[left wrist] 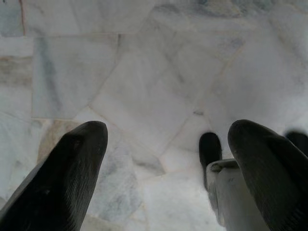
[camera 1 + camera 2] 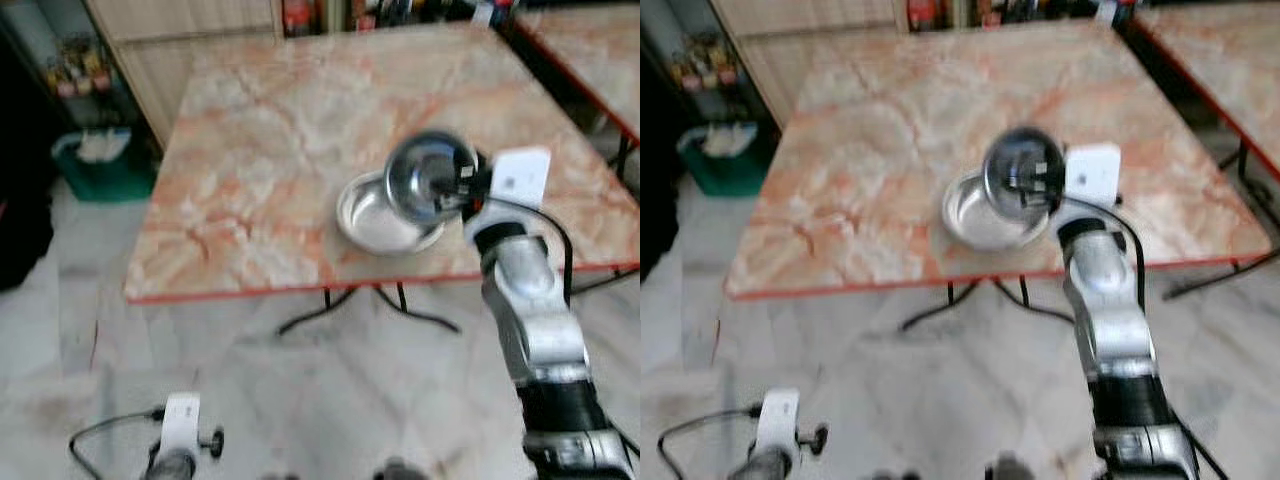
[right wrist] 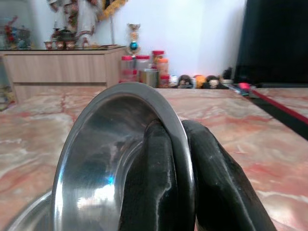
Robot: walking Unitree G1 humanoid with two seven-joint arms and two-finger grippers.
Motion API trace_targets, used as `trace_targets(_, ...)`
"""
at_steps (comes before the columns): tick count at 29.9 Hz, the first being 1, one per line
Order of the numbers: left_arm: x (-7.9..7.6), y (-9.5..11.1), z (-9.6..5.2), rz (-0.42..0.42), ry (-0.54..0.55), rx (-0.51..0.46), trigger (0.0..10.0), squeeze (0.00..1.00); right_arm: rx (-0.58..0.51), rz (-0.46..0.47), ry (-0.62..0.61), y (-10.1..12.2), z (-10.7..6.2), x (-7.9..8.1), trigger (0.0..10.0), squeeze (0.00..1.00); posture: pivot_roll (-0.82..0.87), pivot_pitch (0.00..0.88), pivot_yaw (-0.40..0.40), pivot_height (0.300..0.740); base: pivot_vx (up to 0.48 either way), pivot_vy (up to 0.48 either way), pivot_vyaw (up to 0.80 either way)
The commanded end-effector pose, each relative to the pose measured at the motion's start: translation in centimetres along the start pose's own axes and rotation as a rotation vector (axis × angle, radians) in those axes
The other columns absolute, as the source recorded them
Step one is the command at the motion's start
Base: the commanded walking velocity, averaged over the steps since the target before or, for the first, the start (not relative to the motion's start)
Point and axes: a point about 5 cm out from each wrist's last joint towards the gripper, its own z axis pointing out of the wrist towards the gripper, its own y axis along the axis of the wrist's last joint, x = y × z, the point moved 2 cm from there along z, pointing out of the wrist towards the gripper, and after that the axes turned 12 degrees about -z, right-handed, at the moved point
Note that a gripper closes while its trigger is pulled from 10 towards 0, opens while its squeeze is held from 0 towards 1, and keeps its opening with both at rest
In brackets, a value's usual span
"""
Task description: Setting the table
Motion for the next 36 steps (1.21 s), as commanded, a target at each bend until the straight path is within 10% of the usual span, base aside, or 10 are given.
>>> trace_targets(1, 1.0, -0.7, -0.2, 0.008, 0.029, 0.024, 10.0, 0.00, -0.072, 0.006, 0.017, 1.6, 0.0, 0.3, 10.0, 0.00, -0.08, 0.183, 0.063, 0.740, 0.322, 0.000, 0.00)
trace_targets(11, 1.0, -0.7, -0.2, 0.015, 0.023, 0.026, 10.0, 0.00, -0.122, 0.075, 0.052, 2.3, -0.1, 0.5, 10.0, 0.00, -0.09, 0.151, 0.063, 0.740, 0.000, 0.000, 0.00)
trace_targets(14, 1.2, -0.7, -0.3, 0.021, 0.024, 0.026, 10.0, 0.00, -0.134, 0.240, 0.090, 2.7, -0.1, 0.8, 10.0, 0.00, -0.09, 0.145, 0.063, 0.740, 0.162, 0.000, 0.00)
trace_targets(36, 1.5, -0.9, -0.3, 0.021, 0.035, 0.034, 10.0, 0.00, -0.119, 0.287, 0.112, 2.6, -0.2, 1.3, 10.0, 0.00, -0.08, 0.184, 0.068, 0.740, 0.281, 0.000, 0.00)
